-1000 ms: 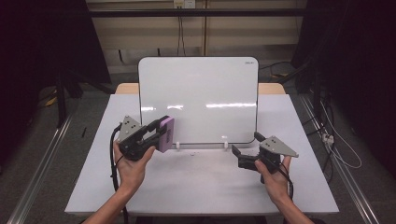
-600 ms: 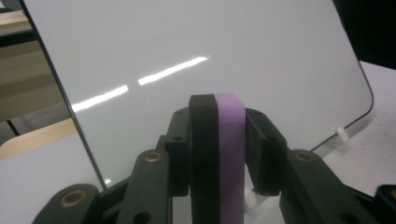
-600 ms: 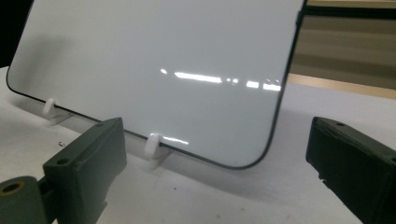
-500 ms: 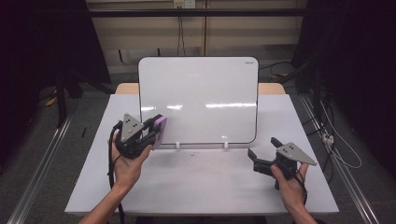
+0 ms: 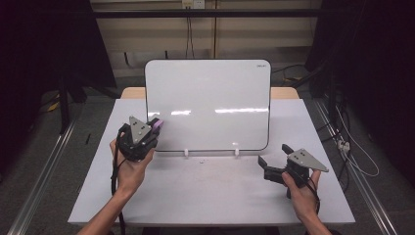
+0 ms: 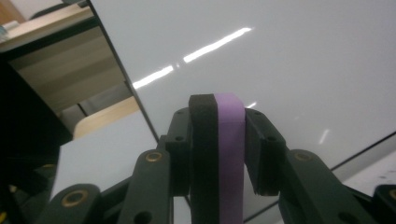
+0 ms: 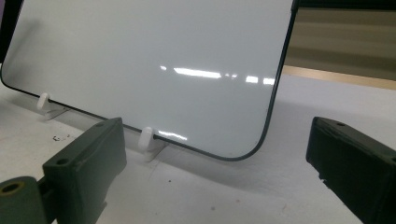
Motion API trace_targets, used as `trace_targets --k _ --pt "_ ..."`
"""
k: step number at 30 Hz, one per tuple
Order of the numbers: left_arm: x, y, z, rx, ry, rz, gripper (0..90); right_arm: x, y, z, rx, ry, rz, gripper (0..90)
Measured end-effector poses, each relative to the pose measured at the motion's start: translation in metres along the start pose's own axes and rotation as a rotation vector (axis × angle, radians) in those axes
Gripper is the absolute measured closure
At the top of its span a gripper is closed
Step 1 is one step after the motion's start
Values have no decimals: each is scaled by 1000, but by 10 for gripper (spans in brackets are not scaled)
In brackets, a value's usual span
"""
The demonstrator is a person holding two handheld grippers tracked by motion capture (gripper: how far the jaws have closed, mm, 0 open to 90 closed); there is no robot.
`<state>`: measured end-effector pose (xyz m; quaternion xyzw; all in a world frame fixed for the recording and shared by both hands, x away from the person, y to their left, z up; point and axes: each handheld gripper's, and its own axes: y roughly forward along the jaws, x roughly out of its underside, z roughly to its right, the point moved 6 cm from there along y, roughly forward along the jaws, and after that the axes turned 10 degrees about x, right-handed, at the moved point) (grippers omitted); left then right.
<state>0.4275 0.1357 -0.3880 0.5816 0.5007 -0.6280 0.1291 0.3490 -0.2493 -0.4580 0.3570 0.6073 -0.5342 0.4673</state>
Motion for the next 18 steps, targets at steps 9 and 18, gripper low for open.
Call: trace_targets --k 9,18 --pt "-1 21 -2 -4 23 -95 660 1 3 -1 -7 1 -5 44" --pt "0 36 3 -17 53 -113 658 1 3 0 -6 1 -6 44"
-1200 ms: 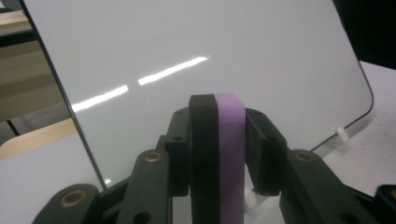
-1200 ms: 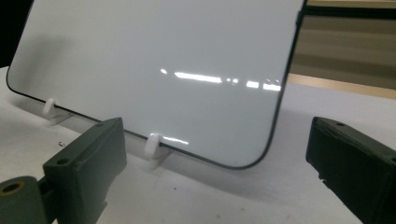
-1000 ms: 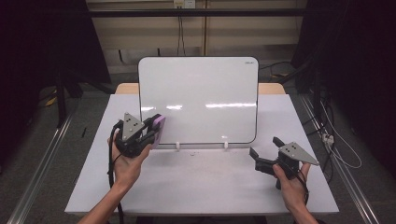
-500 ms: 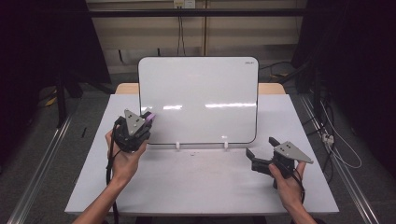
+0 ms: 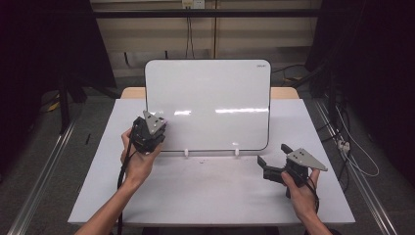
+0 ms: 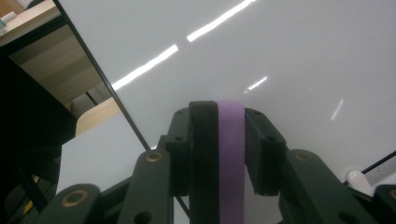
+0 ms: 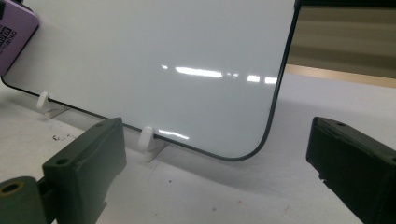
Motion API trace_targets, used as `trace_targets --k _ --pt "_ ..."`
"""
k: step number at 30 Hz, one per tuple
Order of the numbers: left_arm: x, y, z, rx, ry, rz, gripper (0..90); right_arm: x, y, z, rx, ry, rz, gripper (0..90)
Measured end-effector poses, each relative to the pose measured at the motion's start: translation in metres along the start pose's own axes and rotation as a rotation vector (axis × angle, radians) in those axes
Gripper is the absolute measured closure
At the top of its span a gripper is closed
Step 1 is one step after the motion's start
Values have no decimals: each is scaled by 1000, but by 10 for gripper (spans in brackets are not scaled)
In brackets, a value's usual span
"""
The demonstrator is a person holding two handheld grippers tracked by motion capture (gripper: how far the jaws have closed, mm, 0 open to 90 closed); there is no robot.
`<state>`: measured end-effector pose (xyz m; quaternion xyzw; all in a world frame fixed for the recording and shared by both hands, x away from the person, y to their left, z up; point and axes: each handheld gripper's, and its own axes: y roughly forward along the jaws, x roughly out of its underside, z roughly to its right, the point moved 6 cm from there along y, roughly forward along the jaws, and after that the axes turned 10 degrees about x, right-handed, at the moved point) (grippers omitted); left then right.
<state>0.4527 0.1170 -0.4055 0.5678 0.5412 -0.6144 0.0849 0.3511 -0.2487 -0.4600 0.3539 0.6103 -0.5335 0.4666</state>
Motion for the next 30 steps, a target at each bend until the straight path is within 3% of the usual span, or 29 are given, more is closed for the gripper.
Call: trace_targets --k 5,13,17,21,26,28,30 --pt "0 1 0 5 2 -2 652 1 -1 1 -4 7 -9 44" --pt "2 0 -3 40 -53 47 621 0 -1 1 -2 14 3 41" --pt "3 -1 -3 42 -67 71 552 -2 -2 3 5 20 8 41" --pt "3 -4 -2 73 -67 83 441 -1 -2 3 6 22 8 41" --pt "2 -4 -4 60 -87 118 295 -2 -2 2 2 18 10 39" --pt "2 -5 -4 69 -73 120 238 -1 -2 2 2 17 9 39" --pt "2 -4 -2 108 -73 117 222 -1 -2 1 2 20 8 39"
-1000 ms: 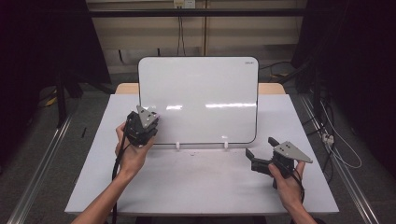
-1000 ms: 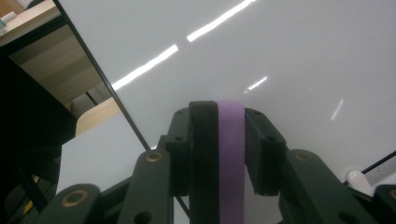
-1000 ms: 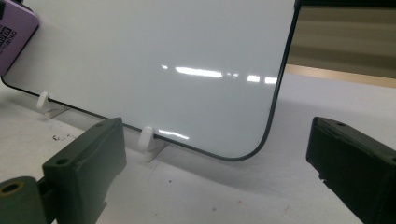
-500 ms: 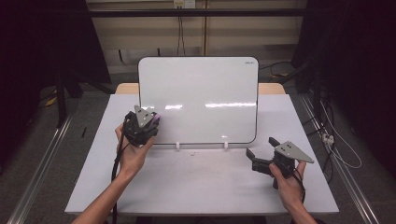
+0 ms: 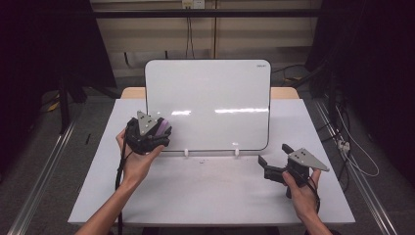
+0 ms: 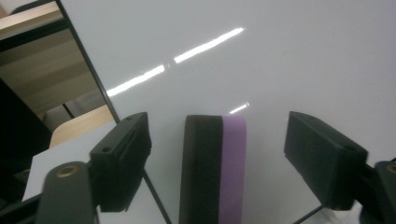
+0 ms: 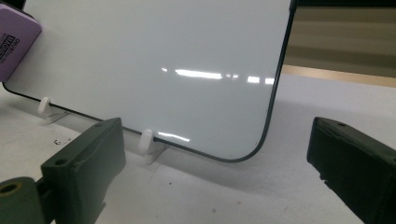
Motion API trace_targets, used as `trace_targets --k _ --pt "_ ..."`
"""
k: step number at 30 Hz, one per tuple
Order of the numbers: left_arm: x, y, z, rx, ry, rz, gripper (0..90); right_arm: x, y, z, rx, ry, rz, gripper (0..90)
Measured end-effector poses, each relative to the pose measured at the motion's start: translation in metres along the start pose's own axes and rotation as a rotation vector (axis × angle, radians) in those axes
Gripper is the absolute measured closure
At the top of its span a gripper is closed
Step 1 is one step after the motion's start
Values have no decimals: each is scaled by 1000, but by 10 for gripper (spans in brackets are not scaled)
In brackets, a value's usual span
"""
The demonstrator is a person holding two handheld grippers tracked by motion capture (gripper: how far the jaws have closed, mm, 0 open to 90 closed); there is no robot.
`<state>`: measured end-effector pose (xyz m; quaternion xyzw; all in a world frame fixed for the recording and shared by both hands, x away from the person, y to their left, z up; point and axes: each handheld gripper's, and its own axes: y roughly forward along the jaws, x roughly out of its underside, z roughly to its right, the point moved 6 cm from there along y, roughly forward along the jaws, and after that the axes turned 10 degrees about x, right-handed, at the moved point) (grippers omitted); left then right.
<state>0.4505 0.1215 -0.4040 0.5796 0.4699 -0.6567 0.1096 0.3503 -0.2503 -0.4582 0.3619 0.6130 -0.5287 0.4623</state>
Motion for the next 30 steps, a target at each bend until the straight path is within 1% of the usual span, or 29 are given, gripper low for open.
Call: trace_targets --k 1,2,3,4,6,8,10,11,12,13,14,15,17,19,21,22,23,25,28,29,30 --pt "0 1 1 6 -8 0 221 0 0 0 -1 -1 0 39" --pt "1 0 1 11 -9 -18 192 0 0 0 -1 -1 0 39" --pt "1 1 1 7 -13 -8 141 0 0 0 -2 0 -2 38" --pt "0 0 1 5 -23 7 112 0 1 0 -2 -2 -4 38" --pt "-2 -3 1 22 -40 27 92 1 2 0 -4 -4 -5 39" --pt "-3 -7 2 50 -64 42 83 1 2 0 -3 -5 -8 39" --pt "-4 -13 4 91 -59 57 72 1 2 0 -4 -4 -7 39" --pt "-4 -15 5 99 -79 72 58 1 2 0 -3 -5 -6 39" --pt "-3 -18 6 103 -77 76 51 1 1 0 -3 -3 -7 39" --pt "-1 -21 7 136 -88 83 51 1 1 0 -4 -3 -6 39" --pt "-1 -24 9 154 -105 106 51 1 1 0 -1 -3 -7 39" --pt "1 -27 10 154 -103 111 50 1 1 0 -2 -3 -7 39" --pt "4 -31 12 173 -116 123 49 1 1 0 0 -3 -7 39" --pt "7 -34 16 175 -129 125 51 1 1 0 2 -4 -7 39" --pt "12 -37 18 176 -126 108 57 2 1 0 3 -9 -9 39" --pt "14 -38 19 175 -133 114 58 2 1 0 4 -9 -9 39" --pt "15 -39 20 175 -129 108 60 2 0 0 5 -11 -9 39" --pt "18 -41 22 163 -123 113 60 3 -1 1 6 -12 -10 39" --pt "25 -44 23 159 -124 106 62 3 -3 2 15 -7 -9 39" --pt "26 -45 24 155 -139 113 64 3 -4 3 17 -8 -8 39" --pt "29 -47 25 154 -152 109 64 2 -4 3 20 -11 -10 39"
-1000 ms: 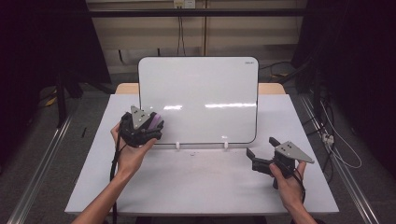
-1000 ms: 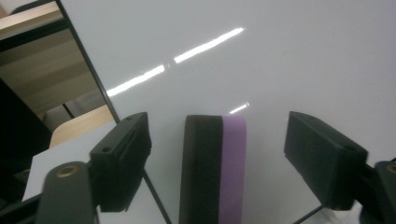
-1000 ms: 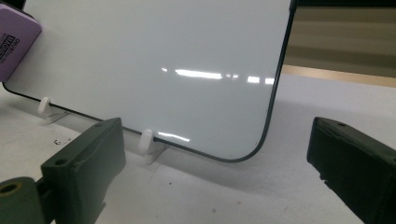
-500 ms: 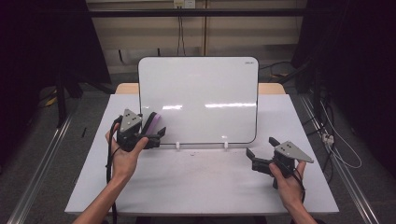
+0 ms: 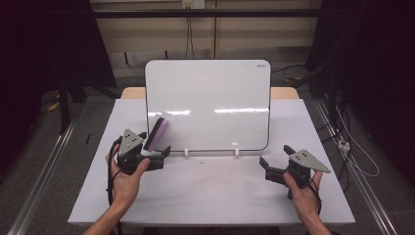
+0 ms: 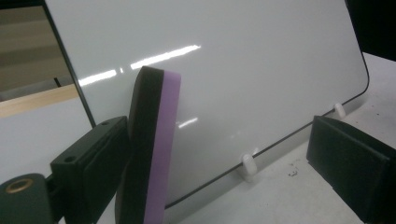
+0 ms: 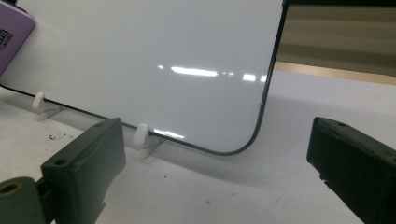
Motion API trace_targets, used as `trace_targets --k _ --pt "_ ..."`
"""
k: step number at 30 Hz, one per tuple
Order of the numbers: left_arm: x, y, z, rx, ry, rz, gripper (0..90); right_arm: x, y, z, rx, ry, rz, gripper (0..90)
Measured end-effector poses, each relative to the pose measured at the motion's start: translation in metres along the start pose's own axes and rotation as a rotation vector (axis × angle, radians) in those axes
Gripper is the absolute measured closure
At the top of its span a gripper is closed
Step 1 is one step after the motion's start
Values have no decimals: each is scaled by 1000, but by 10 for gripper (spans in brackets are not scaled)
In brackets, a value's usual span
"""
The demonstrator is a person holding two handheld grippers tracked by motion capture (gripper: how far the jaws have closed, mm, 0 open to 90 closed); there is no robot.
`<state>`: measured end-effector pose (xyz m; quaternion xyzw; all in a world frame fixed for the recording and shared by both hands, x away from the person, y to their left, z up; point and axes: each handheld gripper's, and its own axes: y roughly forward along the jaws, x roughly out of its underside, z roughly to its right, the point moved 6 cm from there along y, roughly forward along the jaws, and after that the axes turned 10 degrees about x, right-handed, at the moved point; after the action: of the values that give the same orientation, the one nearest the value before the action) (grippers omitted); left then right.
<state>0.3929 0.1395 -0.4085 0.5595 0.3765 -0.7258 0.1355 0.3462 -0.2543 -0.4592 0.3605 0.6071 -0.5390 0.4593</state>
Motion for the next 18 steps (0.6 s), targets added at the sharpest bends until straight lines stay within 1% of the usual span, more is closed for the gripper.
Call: trace_targets --k 2,3,5,7,8,10,11,12,13,14,15,17,18 --pt "5 -3 4 4 -20 -13 60 -1 -2 1 6 -6 2 39" --pt "8 -5 5 4 -24 -11 60 -2 -3 2 8 -4 5 39" --pt "12 -9 5 -5 -23 -14 59 -3 -5 3 10 -5 5 39" --pt "17 -12 5 3 -22 -20 53 -2 -5 3 14 -4 4 39" --pt "20 -14 4 3 -39 -28 49 -2 -5 3 14 -6 2 39" --pt "25 -19 6 20 -71 -22 48 -1 -6 2 19 -14 -7 45" --pt "27 -21 5 11 -55 -35 47 0 -6 2 17 -25 -13 44" --pt "29 -23 4 -12 -44 -27 47 1 -8 3 20 -27 -19 45" --pt "32 -26 3 -18 -36 -33 49 2 -10 3 17 -29 -22 45" --pt "35 -26 3 -14 -34 -43 48 4 -11 3 16 -30 -28 44" --pt "38 -27 2 -19 -35 -54 47 5 -13 3 16 -31 -33 43" --pt "45 -28 -1 -32 -54 -36 47 7 -15 4 16 -29 -27 41" --pt "48 -27 -2 -44 -43 -36 47 7 -16 5 17 -23 -27 41"
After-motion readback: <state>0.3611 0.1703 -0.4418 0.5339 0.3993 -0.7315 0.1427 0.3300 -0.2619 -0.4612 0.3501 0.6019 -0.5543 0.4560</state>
